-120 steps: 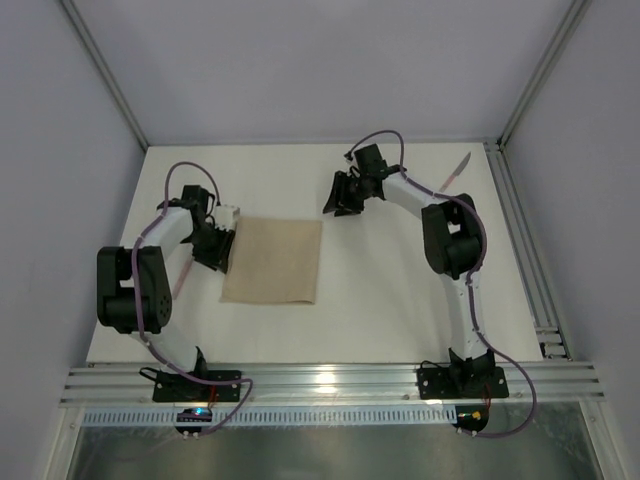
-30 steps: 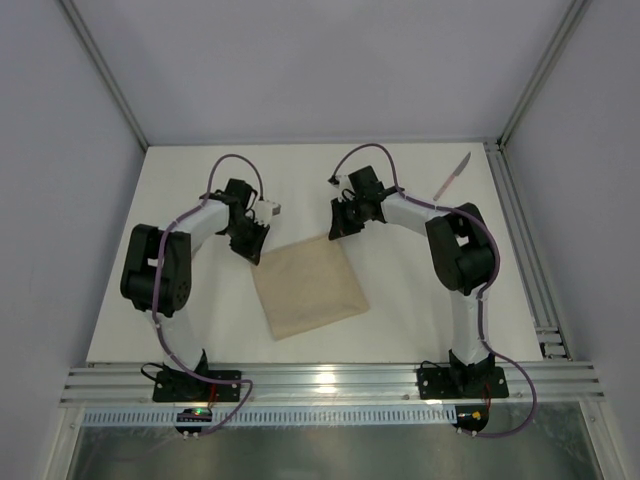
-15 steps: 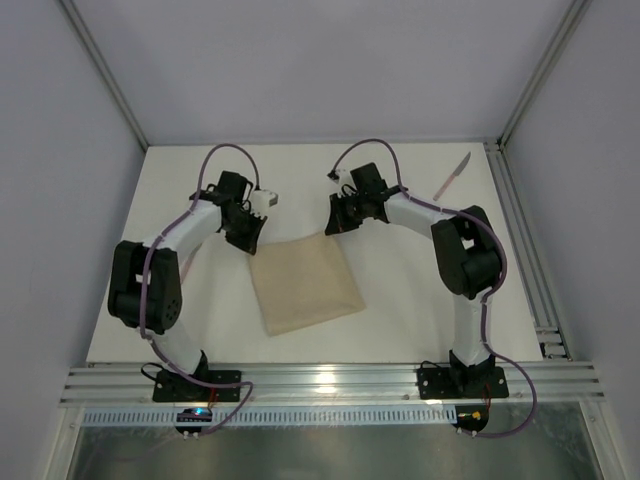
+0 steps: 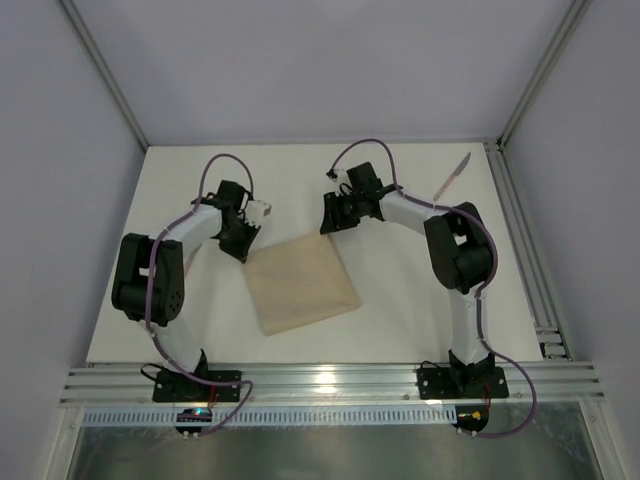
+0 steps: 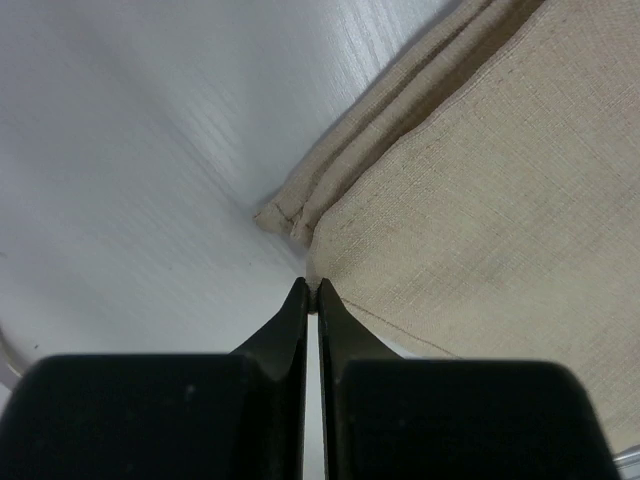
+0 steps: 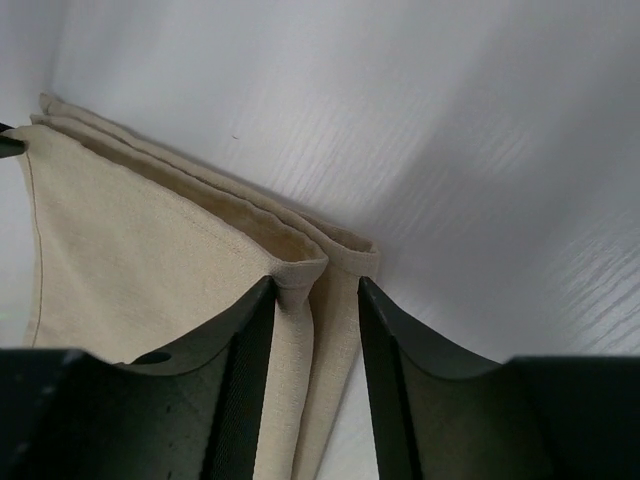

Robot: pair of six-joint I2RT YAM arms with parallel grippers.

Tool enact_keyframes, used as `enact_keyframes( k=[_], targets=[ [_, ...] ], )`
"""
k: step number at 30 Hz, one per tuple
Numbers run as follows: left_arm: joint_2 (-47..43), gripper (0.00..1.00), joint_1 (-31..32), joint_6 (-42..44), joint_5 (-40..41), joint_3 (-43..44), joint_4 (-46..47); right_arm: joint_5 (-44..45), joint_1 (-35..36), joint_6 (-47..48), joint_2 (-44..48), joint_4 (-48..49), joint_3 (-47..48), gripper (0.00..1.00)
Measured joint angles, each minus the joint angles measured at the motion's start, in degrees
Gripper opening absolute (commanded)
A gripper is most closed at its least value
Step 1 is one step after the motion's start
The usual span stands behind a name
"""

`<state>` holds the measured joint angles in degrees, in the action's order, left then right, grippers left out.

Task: Fold the napkin into a case and place the utensils inside
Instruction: Smooth out the square-folded napkin at the center of the board.

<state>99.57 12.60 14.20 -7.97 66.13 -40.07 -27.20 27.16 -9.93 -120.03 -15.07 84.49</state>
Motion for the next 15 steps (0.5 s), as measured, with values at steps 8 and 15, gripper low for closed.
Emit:
enact_keyframes(
  k=[8,15],
  targets=[
    [4.28,0.01,-0.2,0.33,-0.11,0.33,2.62,1.14,-0.46,-0.66,-0.61,-0.44,1.38,0.49],
    [5.42,0.02,-0.2,1.01,-0.15,2.23,4.07,0.39,-0.76,-1.01,-2.54,-0.57,1.66,0.49]
  ],
)
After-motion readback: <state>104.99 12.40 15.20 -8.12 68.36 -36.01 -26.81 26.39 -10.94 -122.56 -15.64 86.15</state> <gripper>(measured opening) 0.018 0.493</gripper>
